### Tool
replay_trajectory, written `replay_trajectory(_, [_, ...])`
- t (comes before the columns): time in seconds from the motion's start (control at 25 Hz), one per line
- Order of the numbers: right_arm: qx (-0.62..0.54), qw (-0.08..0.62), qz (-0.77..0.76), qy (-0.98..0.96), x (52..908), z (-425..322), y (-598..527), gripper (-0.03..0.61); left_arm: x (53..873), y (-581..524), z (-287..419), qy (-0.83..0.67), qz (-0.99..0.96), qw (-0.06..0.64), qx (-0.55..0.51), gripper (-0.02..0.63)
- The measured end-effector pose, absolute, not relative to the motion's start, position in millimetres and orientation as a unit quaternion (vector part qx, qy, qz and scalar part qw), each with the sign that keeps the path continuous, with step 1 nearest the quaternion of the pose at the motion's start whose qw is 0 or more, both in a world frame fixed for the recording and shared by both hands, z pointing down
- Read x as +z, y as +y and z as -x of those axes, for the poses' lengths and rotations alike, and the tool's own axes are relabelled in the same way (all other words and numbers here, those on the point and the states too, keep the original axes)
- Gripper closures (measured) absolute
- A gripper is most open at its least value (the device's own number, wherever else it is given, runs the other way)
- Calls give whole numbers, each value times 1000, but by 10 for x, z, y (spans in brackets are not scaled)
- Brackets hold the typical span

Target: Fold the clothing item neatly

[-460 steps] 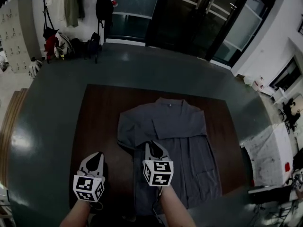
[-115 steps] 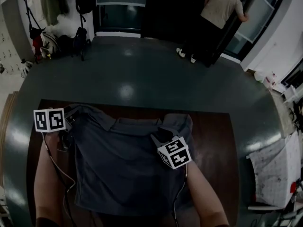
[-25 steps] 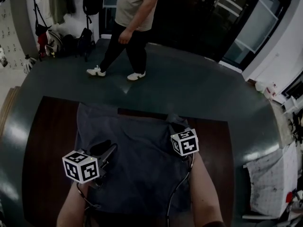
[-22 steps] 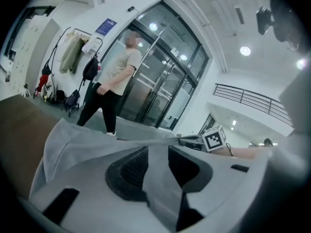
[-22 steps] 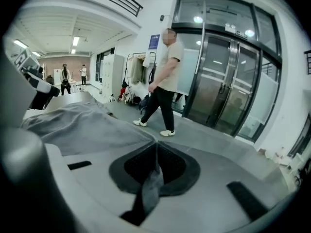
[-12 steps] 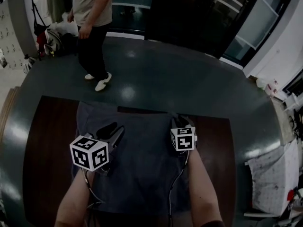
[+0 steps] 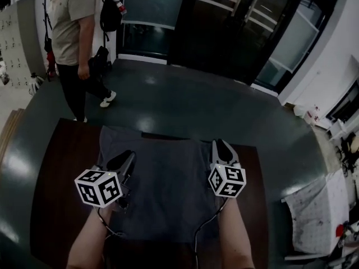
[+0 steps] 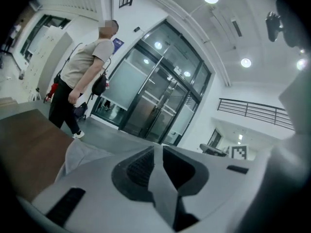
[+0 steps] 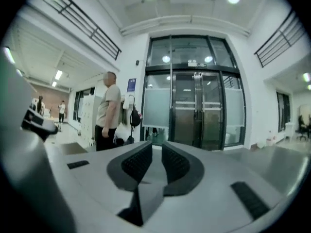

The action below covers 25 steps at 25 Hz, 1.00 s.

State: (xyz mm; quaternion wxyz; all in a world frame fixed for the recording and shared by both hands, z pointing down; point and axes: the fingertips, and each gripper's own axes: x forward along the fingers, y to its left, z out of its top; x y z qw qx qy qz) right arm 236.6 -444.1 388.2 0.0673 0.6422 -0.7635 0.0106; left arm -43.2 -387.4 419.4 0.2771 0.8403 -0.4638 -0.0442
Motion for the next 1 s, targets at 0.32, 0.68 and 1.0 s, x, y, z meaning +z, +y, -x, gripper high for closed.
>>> replay_trajectory(0.32, [-13,-77,-624,-777,2964,-1746,-2839,582,3737,-2781,647,-471,-848,234,-66,604])
replay_trajectory(0.68, [-10,-132,-626,-768,2975,-1476,-1528,591,3247,-1676,672,-486,-863,126,-57,604])
replay_trajectory(1.0, [-28,-114,-581,-805,2942,-1569,-417,591,3178,-503,307,-507,-854,102,-51,606])
